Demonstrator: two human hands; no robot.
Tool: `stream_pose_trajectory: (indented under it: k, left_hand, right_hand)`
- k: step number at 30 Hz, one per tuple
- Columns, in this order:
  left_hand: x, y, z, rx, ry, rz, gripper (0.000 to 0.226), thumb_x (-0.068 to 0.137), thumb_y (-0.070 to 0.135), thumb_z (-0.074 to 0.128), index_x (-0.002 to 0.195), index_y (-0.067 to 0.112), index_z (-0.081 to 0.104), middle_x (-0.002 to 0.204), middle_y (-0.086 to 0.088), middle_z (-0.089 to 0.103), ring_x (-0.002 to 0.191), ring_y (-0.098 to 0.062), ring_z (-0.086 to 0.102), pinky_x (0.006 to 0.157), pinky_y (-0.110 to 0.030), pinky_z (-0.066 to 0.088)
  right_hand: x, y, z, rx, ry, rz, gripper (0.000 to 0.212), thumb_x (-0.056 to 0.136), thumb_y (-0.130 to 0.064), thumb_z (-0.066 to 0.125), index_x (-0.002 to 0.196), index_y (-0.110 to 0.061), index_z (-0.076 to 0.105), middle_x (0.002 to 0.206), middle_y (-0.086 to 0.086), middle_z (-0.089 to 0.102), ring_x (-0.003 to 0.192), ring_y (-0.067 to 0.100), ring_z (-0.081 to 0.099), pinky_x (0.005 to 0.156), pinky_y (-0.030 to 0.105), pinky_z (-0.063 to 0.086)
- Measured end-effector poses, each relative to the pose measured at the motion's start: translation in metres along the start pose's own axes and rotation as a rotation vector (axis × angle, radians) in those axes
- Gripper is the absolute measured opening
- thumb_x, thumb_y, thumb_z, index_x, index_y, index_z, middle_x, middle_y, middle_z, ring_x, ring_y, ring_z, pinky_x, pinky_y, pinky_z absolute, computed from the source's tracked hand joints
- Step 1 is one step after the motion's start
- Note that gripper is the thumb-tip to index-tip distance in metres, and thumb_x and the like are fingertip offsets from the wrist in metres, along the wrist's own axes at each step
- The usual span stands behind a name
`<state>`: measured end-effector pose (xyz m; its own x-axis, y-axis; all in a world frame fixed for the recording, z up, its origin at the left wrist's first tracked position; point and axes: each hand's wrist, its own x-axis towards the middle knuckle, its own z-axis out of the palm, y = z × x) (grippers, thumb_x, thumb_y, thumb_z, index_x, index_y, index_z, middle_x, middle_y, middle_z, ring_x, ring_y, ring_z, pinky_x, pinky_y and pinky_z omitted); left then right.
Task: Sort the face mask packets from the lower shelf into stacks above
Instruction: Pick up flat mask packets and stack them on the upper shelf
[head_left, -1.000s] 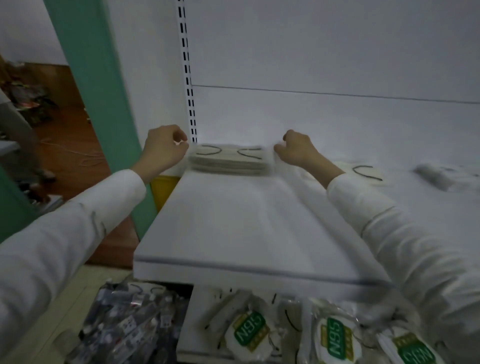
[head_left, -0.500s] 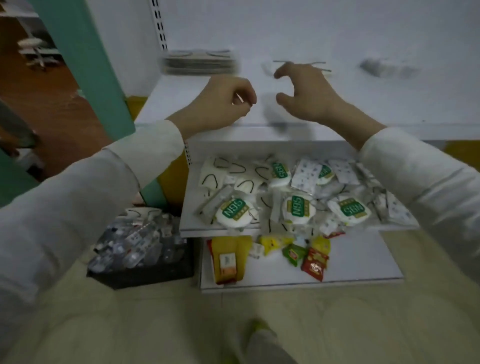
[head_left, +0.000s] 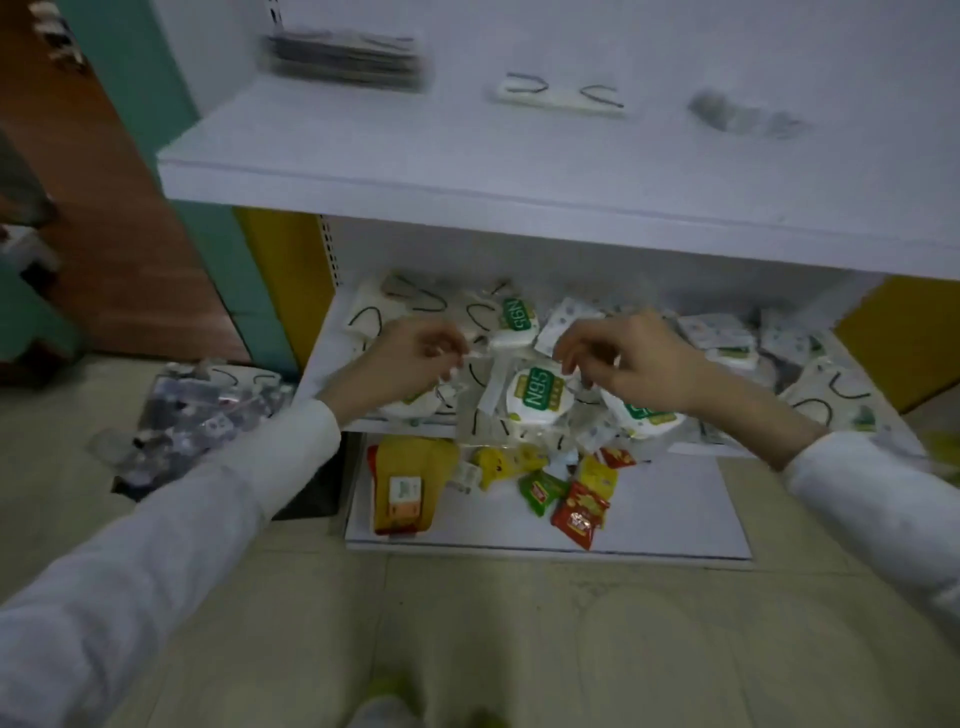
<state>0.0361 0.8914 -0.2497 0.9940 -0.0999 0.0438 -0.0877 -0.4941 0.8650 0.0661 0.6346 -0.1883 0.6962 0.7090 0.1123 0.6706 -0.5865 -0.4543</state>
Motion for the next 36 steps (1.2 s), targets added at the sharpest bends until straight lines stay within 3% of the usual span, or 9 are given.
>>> stream_pose_trajectory:
  k: [4,7,11,14,20,23,28,32,36]
  left_hand:
    - [-0.018,-0.085,0.019,-0.016,0.039,-0.312,0.017,0.088,0.005,0.061,0.078,0.018,0.065,0.074,0.002,0.066,0.061,-0.009,0.064,0.061,-0.029,0.053]
    - [-0.018,-0.131,0.012,-0.054,0.080,-0.452,0.016,0.088,0.005,0.061,0.076,0.016,0.064,0.073,0.000,0.066,0.058,-0.008,0.063,0.059,-0.029,0.055]
    - [0.008,-0.177,-0.011,-0.060,0.151,-0.507,0.011,0.089,0.003,0.059,0.082,0.010,0.064,0.084,-0.006,0.066,0.068,-0.013,0.062,0.058,-0.021,0.052]
    - [0.030,-0.203,-0.033,-0.087,0.178,-0.535,0.020,0.088,0.002,0.058,0.074,0.016,0.063,0.088,-0.012,0.067,0.073,-0.022,0.063,0.066,-0.030,0.052]
    - [0.063,-0.221,-0.046,-0.159,0.241,-0.525,0.030,0.092,-0.004,0.050,0.070,0.016,0.059,0.076,-0.007,0.064,0.062,-0.018,0.058,0.051,-0.018,0.048]
    - [0.077,-0.228,-0.043,-0.140,0.204,-0.500,0.029,0.090,-0.002,0.053,0.071,0.018,0.061,0.078,-0.004,0.066,0.062,-0.015,0.061,0.060,-0.023,0.050]
    - [0.088,-0.238,-0.040,-0.148,0.225,-0.416,0.033,0.089,-0.004,0.054,0.070,0.022,0.064,0.074,0.002,0.069,0.062,-0.010,0.063,0.064,-0.027,0.053]
    - [0.092,-0.245,-0.036,-0.140,0.224,-0.396,0.037,0.088,-0.007,0.051,0.069,0.023,0.063,0.075,0.002,0.068,0.061,-0.008,0.062,0.062,-0.024,0.052]
    - [0.099,-0.251,-0.030,-0.119,0.219,-0.407,0.038,0.086,-0.009,0.051,0.068,0.023,0.062,0.078,-0.008,0.070,0.064,-0.018,0.063,0.064,-0.031,0.055]
  right_hand:
    - [0.015,0.048,0.068,0.074,-0.139,0.159,0.023,0.083,0.004,0.057,0.092,-0.012,0.070,0.081,0.002,0.074,0.065,-0.008,0.063,0.062,0.003,0.044]
    - [0.048,0.066,0.128,0.177,-0.170,0.222,0.021,0.083,0.007,0.058,0.095,-0.005,0.071,0.084,0.008,0.074,0.065,0.001,0.065,0.068,0.017,0.052]
    - [0.113,0.074,0.195,0.244,-0.190,0.348,0.027,0.087,0.007,0.052,0.106,0.000,0.069,0.103,0.015,0.070,0.089,0.020,0.066,0.087,0.028,0.052]
    - [0.167,0.082,0.227,0.303,-0.124,0.492,0.026,0.089,0.004,0.051,0.106,-0.001,0.069,0.109,0.016,0.068,0.101,0.028,0.064,0.093,0.032,0.049]
    - [0.239,0.119,0.257,0.614,0.185,0.895,0.026,0.093,-0.004,0.046,0.109,0.000,0.067,0.100,0.018,0.069,0.091,0.030,0.064,0.078,0.035,0.055]
    - [0.269,0.145,0.262,0.255,0.201,0.848,0.026,0.092,-0.013,0.049,0.104,-0.001,0.068,0.103,0.022,0.068,0.099,0.035,0.062,0.087,0.037,0.052]
    - [0.318,0.193,0.249,-0.049,0.088,0.636,0.025,0.093,-0.020,0.048,0.100,-0.001,0.063,0.107,0.023,0.065,0.101,0.037,0.061,0.076,0.030,0.041]
    - [0.338,0.222,0.243,-0.057,-0.069,0.568,0.050,0.094,-0.023,0.049,0.139,-0.006,0.035,0.132,0.022,0.051,0.119,0.036,0.049,0.095,0.036,0.038]
    - [0.347,0.229,0.250,-0.219,-0.199,0.583,0.064,0.090,-0.027,0.055,0.143,-0.011,0.024,0.138,0.019,0.042,0.131,0.036,0.037,0.110,0.047,0.025]
